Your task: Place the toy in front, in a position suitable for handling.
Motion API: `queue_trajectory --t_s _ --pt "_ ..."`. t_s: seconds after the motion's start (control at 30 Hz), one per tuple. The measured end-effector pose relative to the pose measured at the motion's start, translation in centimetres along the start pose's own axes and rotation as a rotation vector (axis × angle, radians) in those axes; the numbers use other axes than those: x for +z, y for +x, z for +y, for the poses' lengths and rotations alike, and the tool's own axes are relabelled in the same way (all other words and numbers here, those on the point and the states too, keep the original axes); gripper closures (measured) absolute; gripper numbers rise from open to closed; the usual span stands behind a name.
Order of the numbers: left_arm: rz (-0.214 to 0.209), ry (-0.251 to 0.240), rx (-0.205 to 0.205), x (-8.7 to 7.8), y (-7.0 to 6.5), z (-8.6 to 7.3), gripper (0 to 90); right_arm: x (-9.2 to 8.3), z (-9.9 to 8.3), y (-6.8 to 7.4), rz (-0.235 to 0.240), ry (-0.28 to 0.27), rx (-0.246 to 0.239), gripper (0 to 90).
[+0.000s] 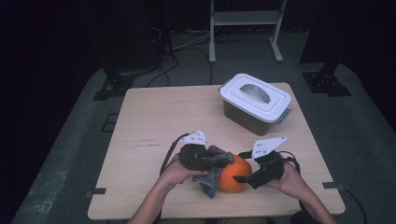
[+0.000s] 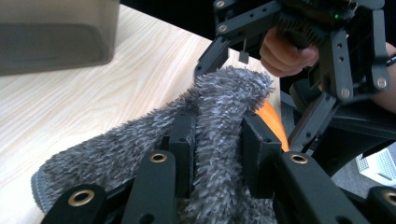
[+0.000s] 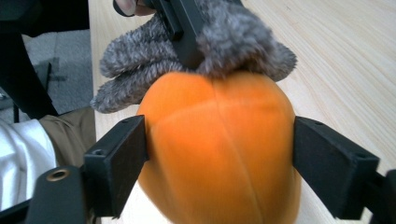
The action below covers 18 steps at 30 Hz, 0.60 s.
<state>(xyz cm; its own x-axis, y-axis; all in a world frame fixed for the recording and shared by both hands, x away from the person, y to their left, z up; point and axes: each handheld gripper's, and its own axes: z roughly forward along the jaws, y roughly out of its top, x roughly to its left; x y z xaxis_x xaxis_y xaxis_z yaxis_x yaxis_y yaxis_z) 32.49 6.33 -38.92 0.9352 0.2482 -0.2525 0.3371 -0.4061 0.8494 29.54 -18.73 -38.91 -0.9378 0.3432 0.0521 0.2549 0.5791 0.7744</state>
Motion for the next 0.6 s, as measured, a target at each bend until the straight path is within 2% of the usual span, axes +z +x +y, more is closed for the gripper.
queue_trajectory --t_s 0.07,0.13,0.23,0.27,0.3,0.37,0.47,0.5,0.53,0.57,0.6 --pt "0.002 0.008 0.000 0.1 0.0 -0.1 68.3 0.6 -0.1 -0.2 0.005 0.018 0.006 20.2" --pt "-0.001 0.007 -0.007 0.0 0.1 -0.3 68.3 0.9 -0.4 -0.5 0.017 0.012 0.027 23.2" --pt "0.003 -0.003 -0.011 -0.4 0.3 -0.5 68.3 1.3 -1.1 -0.8 0.040 -0.028 0.037 37.3" --pt "0.003 -0.003 -0.011 -0.4 0.3 -0.5 68.3 1.3 -1.1 -0.8 0.040 -0.028 0.037 37.3" --pt "0.003 -0.013 -0.011 -0.9 0.4 -0.5 68.3 1.1 -1.0 -0.8 0.041 -0.058 0.012 45.5" --pt "0.007 -0.014 -0.005 -1.2 0.4 -0.4 68.3 1.1 -0.9 -0.8 0.044 -0.065 0.003 46.5" --pt "0.036 0.005 0.034 -2.6 0.0 -0.2 68.3 1.4 0.1 -0.7 0.069 -0.078 -0.027 47.9" --pt "0.040 0.003 0.038 -3.2 0.0 -0.1 68.3 1.9 0.9 -0.6 0.093 -0.091 -0.034 47.8" --pt "0.044 -0.001 0.044 -3.6 -0.1 -0.1 68.3 1.9 0.9 -0.6 0.093 -0.091 -0.034 47.8" --pt "0.050 -0.015 0.050 -4.7 -0.2 0.0 68.3 2.5 1.5 -0.6 0.126 -0.117 -0.036 47.8" --pt "0.050 -0.015 0.050 -4.7 -0.2 0.0 68.3 2.5 1.5 -0.6 0.126 -0.117 -0.036 47.8"
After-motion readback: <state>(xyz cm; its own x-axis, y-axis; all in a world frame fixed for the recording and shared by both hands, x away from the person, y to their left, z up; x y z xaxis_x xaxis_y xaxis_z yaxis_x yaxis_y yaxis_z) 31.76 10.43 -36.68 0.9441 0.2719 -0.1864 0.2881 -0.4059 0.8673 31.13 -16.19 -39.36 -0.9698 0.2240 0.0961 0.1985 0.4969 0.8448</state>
